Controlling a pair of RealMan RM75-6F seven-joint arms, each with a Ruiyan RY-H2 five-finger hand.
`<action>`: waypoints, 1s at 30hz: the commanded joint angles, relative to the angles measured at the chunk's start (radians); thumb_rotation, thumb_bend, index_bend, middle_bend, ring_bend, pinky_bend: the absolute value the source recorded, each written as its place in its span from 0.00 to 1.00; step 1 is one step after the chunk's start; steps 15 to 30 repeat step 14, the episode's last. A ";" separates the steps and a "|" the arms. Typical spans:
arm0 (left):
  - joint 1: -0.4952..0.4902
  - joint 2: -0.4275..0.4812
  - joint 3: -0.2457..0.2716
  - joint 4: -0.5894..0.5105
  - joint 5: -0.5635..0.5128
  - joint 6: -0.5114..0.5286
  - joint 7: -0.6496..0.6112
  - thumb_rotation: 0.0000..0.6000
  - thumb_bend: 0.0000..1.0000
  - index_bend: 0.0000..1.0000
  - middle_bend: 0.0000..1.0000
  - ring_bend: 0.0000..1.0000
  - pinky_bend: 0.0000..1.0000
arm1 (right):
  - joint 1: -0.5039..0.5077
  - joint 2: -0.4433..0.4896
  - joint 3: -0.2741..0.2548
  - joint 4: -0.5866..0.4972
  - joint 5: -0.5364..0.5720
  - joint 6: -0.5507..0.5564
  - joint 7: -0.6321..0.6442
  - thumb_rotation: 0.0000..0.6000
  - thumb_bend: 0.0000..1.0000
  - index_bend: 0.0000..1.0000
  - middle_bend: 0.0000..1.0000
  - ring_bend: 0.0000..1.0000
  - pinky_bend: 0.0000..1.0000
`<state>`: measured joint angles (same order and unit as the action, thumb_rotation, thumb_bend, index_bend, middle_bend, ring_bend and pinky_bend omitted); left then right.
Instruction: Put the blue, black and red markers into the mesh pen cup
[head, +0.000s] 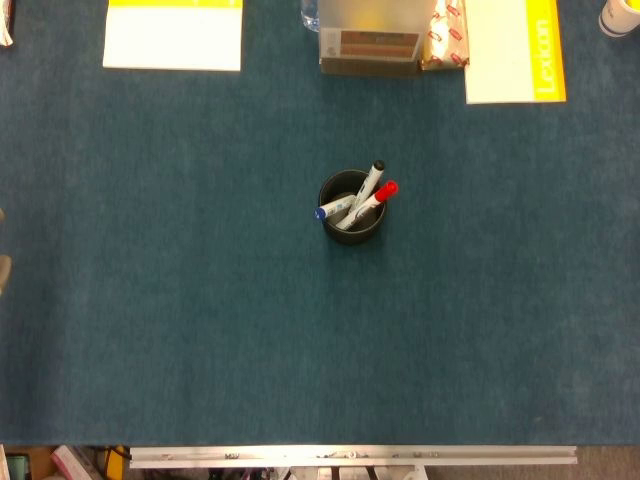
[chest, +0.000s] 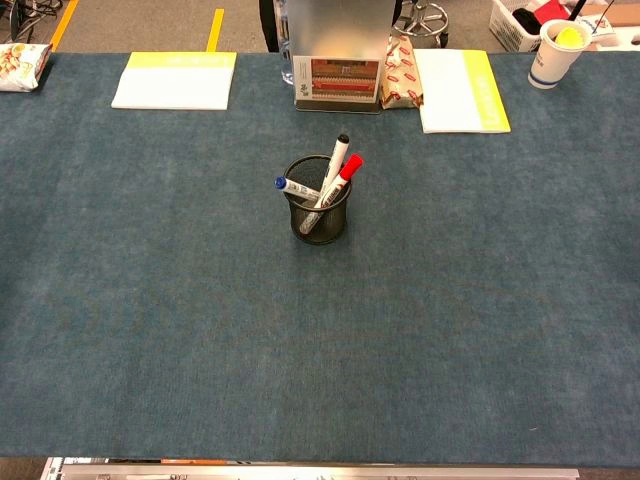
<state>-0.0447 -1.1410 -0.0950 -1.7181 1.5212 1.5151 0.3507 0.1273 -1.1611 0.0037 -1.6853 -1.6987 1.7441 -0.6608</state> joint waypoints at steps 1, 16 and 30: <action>-0.007 -0.006 -0.007 0.011 -0.021 -0.006 -0.001 1.00 0.24 0.39 0.11 0.03 0.12 | -0.030 0.008 0.023 0.019 0.025 0.031 0.049 1.00 0.00 0.33 0.20 0.04 0.10; -0.003 -0.007 -0.001 0.013 -0.066 0.005 0.023 1.00 0.24 0.39 0.11 0.03 0.12 | -0.051 0.032 0.053 0.069 0.041 0.015 0.192 1.00 0.00 0.33 0.20 0.04 0.10; -0.003 -0.007 -0.001 0.013 -0.066 0.005 0.023 1.00 0.24 0.39 0.11 0.03 0.12 | -0.051 0.032 0.053 0.069 0.041 0.015 0.192 1.00 0.00 0.33 0.20 0.04 0.10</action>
